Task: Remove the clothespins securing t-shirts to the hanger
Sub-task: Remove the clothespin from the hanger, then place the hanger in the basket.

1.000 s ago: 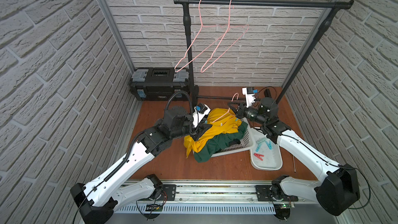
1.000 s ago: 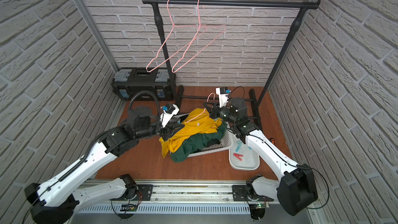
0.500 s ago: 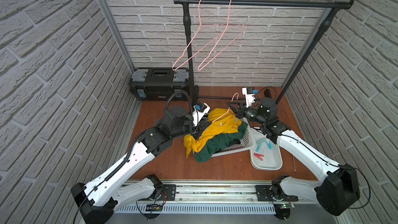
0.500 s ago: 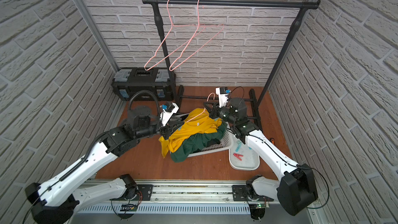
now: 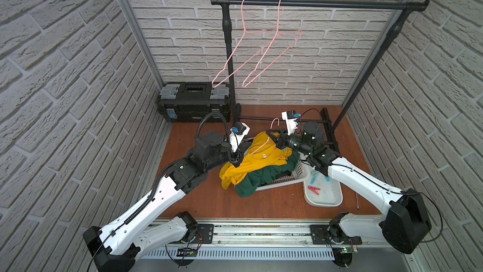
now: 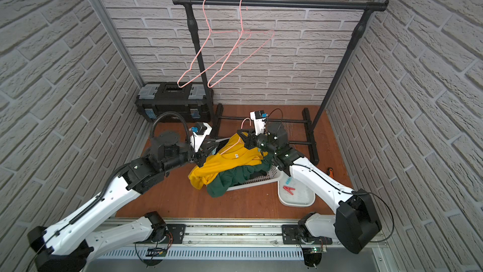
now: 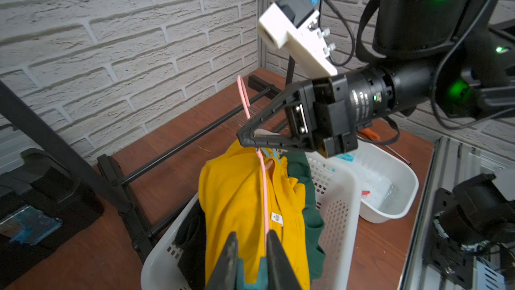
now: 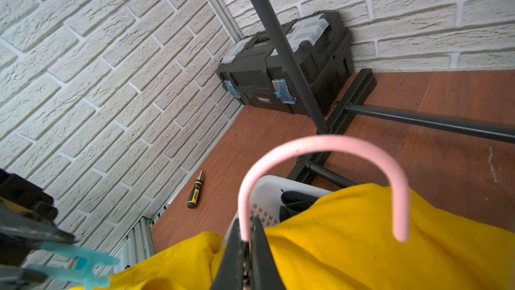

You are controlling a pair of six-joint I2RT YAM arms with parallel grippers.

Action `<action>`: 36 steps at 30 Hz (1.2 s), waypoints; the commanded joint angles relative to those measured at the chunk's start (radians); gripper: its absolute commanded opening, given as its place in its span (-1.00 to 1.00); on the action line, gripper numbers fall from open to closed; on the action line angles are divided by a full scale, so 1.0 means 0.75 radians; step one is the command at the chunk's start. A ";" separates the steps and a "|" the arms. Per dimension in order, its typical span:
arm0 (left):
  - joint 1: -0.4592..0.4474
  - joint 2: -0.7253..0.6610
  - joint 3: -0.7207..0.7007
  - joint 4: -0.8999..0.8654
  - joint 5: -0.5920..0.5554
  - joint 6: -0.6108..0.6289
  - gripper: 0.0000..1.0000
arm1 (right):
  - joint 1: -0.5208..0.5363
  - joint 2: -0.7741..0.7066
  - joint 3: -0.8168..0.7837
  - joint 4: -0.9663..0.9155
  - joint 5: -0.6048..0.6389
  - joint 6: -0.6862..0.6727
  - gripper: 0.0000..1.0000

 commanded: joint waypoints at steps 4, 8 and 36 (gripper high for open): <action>0.007 -0.080 -0.038 0.114 -0.079 0.027 -0.60 | 0.075 0.084 0.002 -0.017 0.010 0.024 -0.85; 0.006 -0.084 -0.049 0.104 -0.071 0.027 -0.60 | 0.085 0.118 -0.002 0.013 0.011 0.054 -0.66; -0.172 0.217 -0.041 0.456 0.074 -0.078 -0.54 | -0.066 -0.455 -0.260 -0.257 0.364 0.043 0.38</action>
